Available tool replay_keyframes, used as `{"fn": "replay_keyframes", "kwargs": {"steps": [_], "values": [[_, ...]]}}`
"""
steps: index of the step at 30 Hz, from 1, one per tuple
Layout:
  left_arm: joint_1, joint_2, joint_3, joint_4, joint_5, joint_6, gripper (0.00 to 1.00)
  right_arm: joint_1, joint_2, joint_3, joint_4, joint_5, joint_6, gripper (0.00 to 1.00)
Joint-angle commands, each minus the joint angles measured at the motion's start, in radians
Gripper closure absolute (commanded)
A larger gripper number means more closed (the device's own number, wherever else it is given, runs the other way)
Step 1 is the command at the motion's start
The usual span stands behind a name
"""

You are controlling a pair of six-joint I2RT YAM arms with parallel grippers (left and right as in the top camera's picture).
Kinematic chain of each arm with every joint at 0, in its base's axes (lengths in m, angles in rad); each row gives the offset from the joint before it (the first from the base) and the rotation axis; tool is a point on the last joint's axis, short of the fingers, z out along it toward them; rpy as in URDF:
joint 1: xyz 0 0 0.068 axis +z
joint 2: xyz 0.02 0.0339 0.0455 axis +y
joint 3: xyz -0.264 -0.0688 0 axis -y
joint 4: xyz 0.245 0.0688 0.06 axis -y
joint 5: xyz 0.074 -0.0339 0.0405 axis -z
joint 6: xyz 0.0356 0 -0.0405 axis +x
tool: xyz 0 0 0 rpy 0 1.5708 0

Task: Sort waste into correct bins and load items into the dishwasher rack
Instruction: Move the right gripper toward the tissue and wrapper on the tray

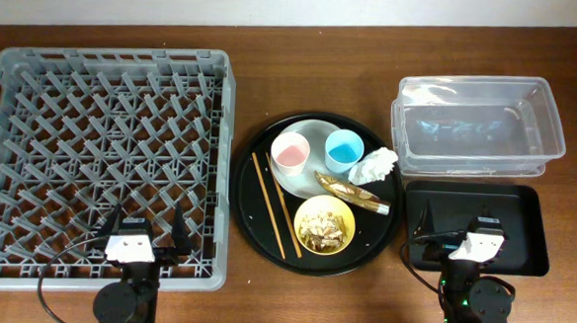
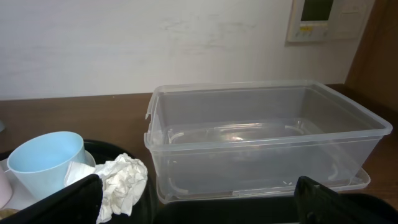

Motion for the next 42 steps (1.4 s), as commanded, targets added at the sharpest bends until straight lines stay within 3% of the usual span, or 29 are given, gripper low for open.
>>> {"fn": "replay_keyframes", "kwargs": {"steps": [1,37,42], "values": [[0.005,-0.005,-0.005,-0.002,0.011,-0.010,0.01,0.023,-0.006,-0.007,-0.006,-0.002,0.006,0.02],[0.005,-0.005,-0.005,-0.002,0.011,-0.010,0.01,0.023,-0.006,-0.007,-0.006,-0.002,0.006,0.01],[0.005,-0.005,-0.005,-0.002,0.011,-0.010,0.01,0.020,-0.006,-0.007,0.018,0.074,0.006,0.01]]}}
